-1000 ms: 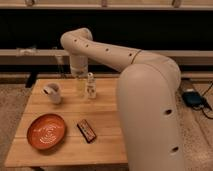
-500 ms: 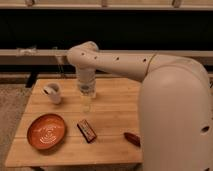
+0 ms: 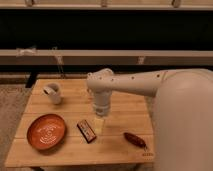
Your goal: Place the pepper in the ceramic bowl
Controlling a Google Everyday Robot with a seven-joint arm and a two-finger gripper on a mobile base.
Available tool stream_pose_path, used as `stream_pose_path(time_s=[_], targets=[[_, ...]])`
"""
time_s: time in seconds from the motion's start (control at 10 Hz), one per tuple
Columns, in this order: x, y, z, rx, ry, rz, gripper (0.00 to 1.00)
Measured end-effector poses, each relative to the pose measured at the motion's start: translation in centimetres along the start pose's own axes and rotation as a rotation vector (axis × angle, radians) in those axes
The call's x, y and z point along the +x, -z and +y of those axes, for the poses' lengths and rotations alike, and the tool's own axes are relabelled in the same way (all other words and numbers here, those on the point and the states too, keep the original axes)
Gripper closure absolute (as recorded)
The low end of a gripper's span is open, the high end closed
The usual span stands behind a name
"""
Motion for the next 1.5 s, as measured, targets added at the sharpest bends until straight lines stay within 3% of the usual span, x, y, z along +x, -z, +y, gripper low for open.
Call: stream_pose_path(time_s=[0.2,0.5,0.7,1.1,1.5], targets=[[3.5,-2.4,0.4,-0.036,-0.115,-0.017,0.2],[9.3,-4.5,0.5,-0.053,-0.307,-0.087,0.2],[11.6,-5.6,0.0,-0.054,-0.394,-0.112,0.2],[13.2,-6.6,-1.6,-0.028,-0.439,-0.117,0.2],[13.6,-7.1,-2.6,0.0,-0.428,-0.103,0.2]])
